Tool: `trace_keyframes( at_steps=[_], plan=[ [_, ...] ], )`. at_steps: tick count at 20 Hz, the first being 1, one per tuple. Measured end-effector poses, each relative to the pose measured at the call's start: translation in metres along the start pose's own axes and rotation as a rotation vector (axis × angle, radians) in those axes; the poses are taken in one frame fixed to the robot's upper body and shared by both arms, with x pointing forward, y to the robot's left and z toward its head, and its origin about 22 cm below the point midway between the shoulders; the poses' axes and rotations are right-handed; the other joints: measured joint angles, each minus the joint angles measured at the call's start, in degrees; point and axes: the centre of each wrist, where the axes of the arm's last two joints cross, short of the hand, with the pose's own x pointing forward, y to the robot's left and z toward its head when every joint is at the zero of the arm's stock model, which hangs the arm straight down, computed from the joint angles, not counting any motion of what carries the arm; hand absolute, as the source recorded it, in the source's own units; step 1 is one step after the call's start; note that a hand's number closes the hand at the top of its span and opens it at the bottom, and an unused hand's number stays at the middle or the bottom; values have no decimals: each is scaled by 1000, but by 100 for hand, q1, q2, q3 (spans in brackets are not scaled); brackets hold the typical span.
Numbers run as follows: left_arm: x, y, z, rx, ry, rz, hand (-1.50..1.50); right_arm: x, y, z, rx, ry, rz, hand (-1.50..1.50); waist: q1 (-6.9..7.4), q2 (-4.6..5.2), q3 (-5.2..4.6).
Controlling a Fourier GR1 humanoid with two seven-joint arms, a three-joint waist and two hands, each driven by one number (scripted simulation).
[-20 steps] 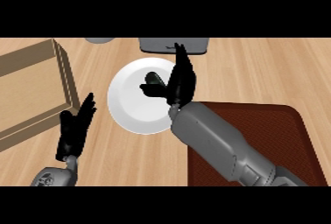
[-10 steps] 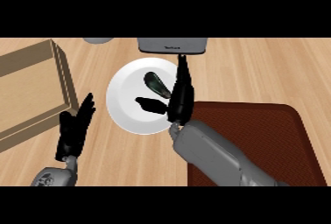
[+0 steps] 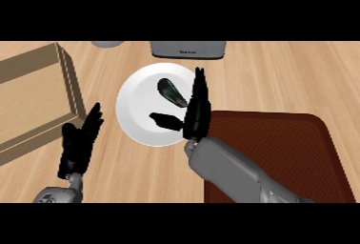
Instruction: Pick the eggplant from the tray and place it in the plate
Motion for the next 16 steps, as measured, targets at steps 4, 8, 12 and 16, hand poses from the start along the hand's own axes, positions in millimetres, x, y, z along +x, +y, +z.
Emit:
trace_keyframes(
  at_steps=[4,8,12,16],
  plan=[
    [-1,-5,-6,4,-6,-4,0,-6,2,-4,-14,25,36,-150,-11,3,-1],
    [0,-10,-6,-2,-5,-3,0,-12,3,-5,-31,41,56,-150,-4,3,-1],
    [0,-6,-6,4,-3,1,0,-17,4,-7,-45,61,79,-150,-26,-5,-2],
    [-2,0,-2,17,6,-2,0,-31,1,-2,-60,82,96,-150,-82,-18,-2]
  ],
)
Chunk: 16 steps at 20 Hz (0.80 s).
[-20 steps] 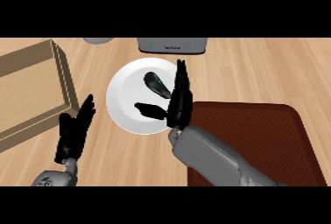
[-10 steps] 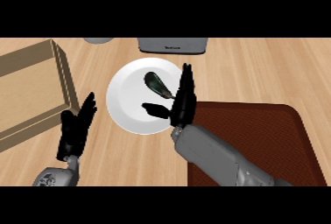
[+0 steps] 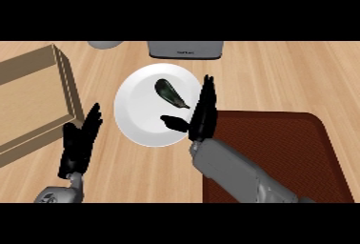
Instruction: Pick the eggplant from the tray and place it in the plate
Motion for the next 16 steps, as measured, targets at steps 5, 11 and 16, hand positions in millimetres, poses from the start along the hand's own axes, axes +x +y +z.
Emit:
trace_keyframes(
  at_steps=[5,11,16],
  plan=[
    [-1,-3,1,2,-1,1,0,-15,-3,1,-22,22,17,-150,-38,-3,0],
    [-6,5,-1,20,7,4,0,-35,-9,5,-57,38,21,-150,-101,-16,-1],
    [-1,3,-2,16,4,7,0,-51,-16,14,-77,37,14,-150,-136,-26,-1]
  ],
)
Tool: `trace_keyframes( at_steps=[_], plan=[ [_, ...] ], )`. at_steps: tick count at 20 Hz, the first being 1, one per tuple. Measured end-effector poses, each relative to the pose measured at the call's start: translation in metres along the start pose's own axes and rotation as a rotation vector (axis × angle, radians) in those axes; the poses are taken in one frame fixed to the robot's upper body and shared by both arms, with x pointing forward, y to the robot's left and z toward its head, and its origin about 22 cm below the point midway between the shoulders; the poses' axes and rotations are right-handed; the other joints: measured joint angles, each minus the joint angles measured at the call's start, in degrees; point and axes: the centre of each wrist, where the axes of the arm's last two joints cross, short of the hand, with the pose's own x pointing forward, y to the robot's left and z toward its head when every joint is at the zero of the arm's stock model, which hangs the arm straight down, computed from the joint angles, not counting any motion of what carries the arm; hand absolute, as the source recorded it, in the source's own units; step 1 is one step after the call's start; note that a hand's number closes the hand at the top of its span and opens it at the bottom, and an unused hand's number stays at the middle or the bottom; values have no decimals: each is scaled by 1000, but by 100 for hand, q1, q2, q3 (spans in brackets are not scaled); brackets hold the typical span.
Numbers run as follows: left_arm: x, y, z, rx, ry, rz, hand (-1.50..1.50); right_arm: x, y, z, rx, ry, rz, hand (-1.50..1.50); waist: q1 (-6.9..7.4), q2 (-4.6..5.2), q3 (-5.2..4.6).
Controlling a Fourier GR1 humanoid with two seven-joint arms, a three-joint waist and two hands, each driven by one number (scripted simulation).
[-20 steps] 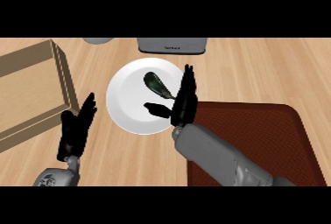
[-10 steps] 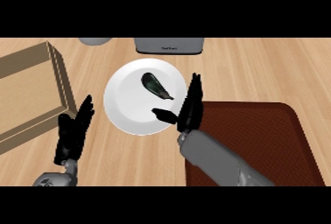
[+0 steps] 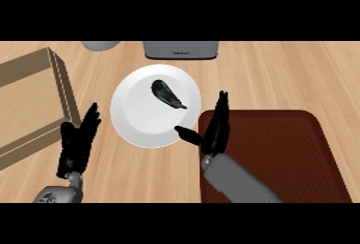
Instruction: Pick the eggplant from the tray and place it in the plate
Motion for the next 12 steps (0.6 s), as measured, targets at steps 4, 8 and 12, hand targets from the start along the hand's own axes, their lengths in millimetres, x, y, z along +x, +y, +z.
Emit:
trace_keyframes(
  at_steps=[4,8,12],
  plan=[
    [-2,1,3,6,1,0,0,-14,-9,5,-34,14,5,-150,-11,-7,-1],
    [-2,5,5,11,6,0,0,-25,-20,0,-76,29,10,-150,-31,-12,-2],
    [-3,7,4,8,7,2,0,-33,-24,0,-92,38,31,-150,-33,-12,-2]
  ],
)
